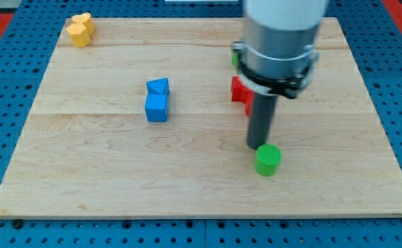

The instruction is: Move the green circle to the bottom right

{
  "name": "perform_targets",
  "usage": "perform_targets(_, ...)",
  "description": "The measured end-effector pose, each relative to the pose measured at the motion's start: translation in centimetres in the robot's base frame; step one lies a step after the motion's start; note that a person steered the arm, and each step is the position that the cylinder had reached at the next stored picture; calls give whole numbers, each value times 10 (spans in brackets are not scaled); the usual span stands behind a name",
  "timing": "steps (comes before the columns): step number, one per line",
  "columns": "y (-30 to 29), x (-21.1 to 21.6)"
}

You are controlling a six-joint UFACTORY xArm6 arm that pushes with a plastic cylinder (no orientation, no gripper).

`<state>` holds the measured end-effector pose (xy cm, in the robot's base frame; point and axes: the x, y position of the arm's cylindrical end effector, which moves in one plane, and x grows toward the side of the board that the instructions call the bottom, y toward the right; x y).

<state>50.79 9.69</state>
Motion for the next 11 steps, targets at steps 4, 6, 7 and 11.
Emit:
perform_targets(4, -32, 45)
perform_targets(6, 21, 55)
perform_targets(7, -8, 59)
perform_targets(11, 64, 20)
